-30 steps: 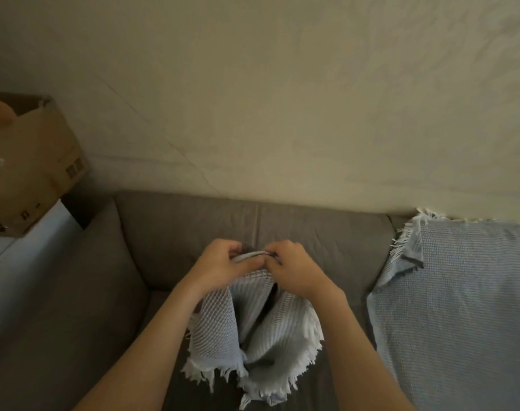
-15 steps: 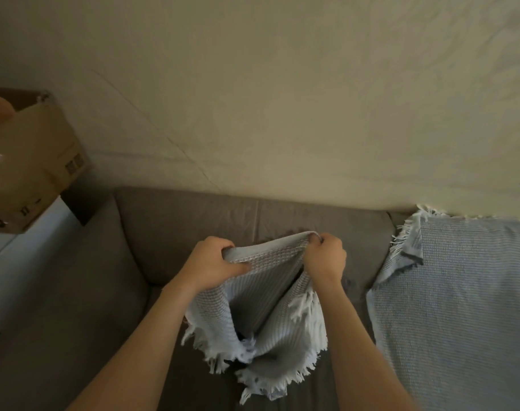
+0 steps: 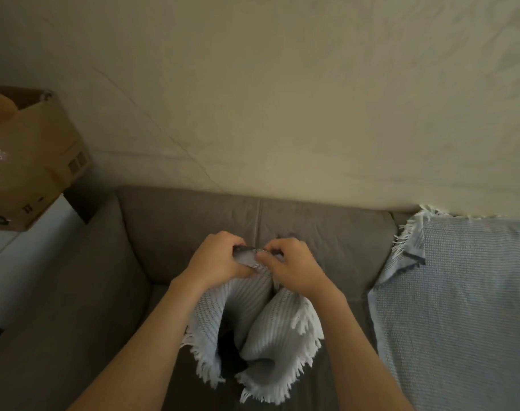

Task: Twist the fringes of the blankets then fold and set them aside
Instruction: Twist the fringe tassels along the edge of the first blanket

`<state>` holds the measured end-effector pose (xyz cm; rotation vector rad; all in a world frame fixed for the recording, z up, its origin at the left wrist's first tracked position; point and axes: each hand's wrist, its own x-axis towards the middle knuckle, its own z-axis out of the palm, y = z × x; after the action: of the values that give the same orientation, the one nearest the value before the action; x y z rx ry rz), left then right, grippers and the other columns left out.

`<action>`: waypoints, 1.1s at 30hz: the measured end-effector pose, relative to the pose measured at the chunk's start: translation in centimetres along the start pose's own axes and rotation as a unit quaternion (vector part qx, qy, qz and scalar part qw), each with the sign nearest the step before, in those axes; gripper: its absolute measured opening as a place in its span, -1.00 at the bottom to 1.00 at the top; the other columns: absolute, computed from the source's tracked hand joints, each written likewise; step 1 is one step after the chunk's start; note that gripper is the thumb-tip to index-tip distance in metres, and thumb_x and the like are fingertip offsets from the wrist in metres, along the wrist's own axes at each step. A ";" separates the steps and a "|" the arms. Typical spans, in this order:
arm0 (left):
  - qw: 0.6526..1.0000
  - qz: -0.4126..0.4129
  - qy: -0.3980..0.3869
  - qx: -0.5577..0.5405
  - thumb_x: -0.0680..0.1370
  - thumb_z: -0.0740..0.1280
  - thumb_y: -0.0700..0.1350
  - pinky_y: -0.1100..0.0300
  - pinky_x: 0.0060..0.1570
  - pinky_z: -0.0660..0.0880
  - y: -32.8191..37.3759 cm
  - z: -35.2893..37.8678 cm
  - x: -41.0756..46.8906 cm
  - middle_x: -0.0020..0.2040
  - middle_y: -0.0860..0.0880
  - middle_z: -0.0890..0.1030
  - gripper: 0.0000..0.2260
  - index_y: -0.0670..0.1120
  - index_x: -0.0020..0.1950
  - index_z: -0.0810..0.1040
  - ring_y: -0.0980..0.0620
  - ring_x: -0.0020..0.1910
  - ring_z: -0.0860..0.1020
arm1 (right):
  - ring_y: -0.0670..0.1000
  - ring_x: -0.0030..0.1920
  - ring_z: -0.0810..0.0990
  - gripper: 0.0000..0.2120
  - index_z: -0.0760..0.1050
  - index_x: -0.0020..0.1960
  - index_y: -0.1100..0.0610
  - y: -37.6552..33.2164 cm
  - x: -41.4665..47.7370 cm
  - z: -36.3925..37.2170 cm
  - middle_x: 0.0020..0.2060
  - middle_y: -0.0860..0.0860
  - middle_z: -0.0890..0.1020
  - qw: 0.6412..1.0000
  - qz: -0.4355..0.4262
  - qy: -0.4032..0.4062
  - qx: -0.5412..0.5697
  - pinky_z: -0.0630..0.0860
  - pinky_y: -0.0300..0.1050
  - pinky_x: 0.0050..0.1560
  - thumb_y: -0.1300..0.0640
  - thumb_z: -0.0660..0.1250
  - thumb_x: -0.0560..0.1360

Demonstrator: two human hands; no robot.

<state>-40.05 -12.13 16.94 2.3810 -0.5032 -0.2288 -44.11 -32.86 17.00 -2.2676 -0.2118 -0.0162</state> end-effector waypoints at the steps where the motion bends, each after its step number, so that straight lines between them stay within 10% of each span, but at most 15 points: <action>1: 1.000 -0.018 -0.008 0.004 0.28 0.67 0.24 0.08 -0.32 0.50 -0.5 0.0 -0.2 -0.34 0.06 0.65 -0.65 0.05 -0.25 0.64 0.16 -0.35 0.61 | -0.16 -0.38 0.49 -0.78 0.65 -0.18 0.10 0.1 0.1 -0.1 -0.45 -0.14 0.53 1.000 0.002 0.010 -0.002 0.32 -0.32 -0.33 0.06 0.42 0.62; 6: 0.995 -0.087 -0.022 -0.033 0.25 0.60 0.45 0.15 -0.42 0.34 -1.9 -0.4 -1.3 -0.49 0.11 0.52 -0.40 -0.05 -0.39 0.51 0.16 -0.48 0.53 | -0.16 -0.34 0.55 -0.82 0.63 -0.18 0.07 1.2 0.5 -0.3 -0.41 -0.12 0.58 0.992 0.060 0.113 0.009 0.38 -0.37 -0.35 0.14 0.40 0.61; 13: 0.958 -0.137 -0.049 -0.249 0.40 0.68 0.05 0.06 0.06 0.65 -1.5 -1.5 -2.5 -0.08 -0.04 0.78 -0.66 -0.16 -0.02 0.77 0.01 -0.07 0.75 | 0.02 -0.53 0.32 -0.58 0.39 -0.34 0.22 2.8 0.5 -1.0 -0.55 0.05 0.35 0.910 0.258 0.242 0.215 0.35 0.00 -0.32 0.14 0.36 0.65; 16: 0.935 -0.150 0.011 -0.321 0.45 0.64 0.02 0.04 0.15 0.62 -1.5 -0.8 -2.6 0.00 -0.04 0.78 -0.71 -0.09 0.08 0.77 0.03 0.02 0.74 | 0.45 0.09 0.63 -0.67 0.58 0.13 0.47 2.9 0.6 -1.2 -0.03 0.52 0.60 0.833 0.329 0.277 0.347 0.60 0.37 0.12 0.15 0.36 0.67; 18: 0.910 -0.155 0.029 -0.384 0.53 0.57 0.00 0.02 0.22 0.60 -1.1 0.0 -2.5 0.10 0.01 0.77 -0.76 -0.02 0.17 0.75 0.05 0.14 0.72 | 0.27 0.20 0.65 -0.76 0.63 0.16 0.32 2.1 0.5 -1.2 -0.13 0.18 0.59 0.813 0.335 0.265 0.396 0.61 0.17 0.19 0.13 0.35 0.68; 19: 0.897 -0.162 0.031 -0.409 0.56 0.54 0.03 0.03 0.16 0.59 -0.6 0.5 -2.5 0.13 0.05 0.76 -0.77 0.01 0.18 0.73 0.09 0.14 0.71 | 0.18 0.19 0.65 -0.85 0.63 0.06 0.18 2.0 0.5 -1.2 0.30 0.32 0.47 0.818 0.327 0.249 0.403 0.57 0.10 0.21 0.11 0.35 0.69; 21: 0.883 -0.174 0.045 -0.433 0.58 0.50 0.09 0.05 0.11 0.57 0.3 1.5 -2.6 0.13 0.11 0.75 -0.76 0.04 0.20 0.70 0.13 0.14 0.68 | 0.08 0.10 0.66 -0.88 0.62 -0.04 0.03 1.4 0.3 -1.1 -0.01 0.15 0.72 0.847 0.299 0.199 0.392 0.53 0.06 0.24 0.09 0.37 0.68; 26: 0.861 -0.163 0.118 -0.467 0.60 0.51 -0.08 -0.25 0.32 0.57 -0.2 3.0 -2.2 0.06 -0.15 0.77 -0.86 -0.10 0.11 0.75 -0.16 0.12 0.73 | 0.07 0.05 0.71 -0.87 0.74 0.05 0.17 2.1 -0.3 -1.5 0.02 0.21 0.75 0.927 0.186 0.033 0.324 0.57 0.16 0.32 0.12 0.47 0.60; 33: 0.788 -0.247 0.157 -0.542 0.56 0.54 -0.12 -0.13 0.30 0.60 -1.1 2.9 -2.2 0.05 -0.19 0.77 -0.77 -0.21 0.16 0.73 -0.15 0.08 0.75 | 0.07 0.14 0.74 -0.78 0.72 0.13 0.22 2.3 -1.0 -2.3 0.06 0.12 0.77 0.927 0.169 -0.031 0.332 0.60 -0.03 0.23 0.09 0.40 0.65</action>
<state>-42.57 -12.21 14.07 1.2937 0.3797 -0.2480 -44.55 -36.22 16.65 -1.5979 0.1333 0.2711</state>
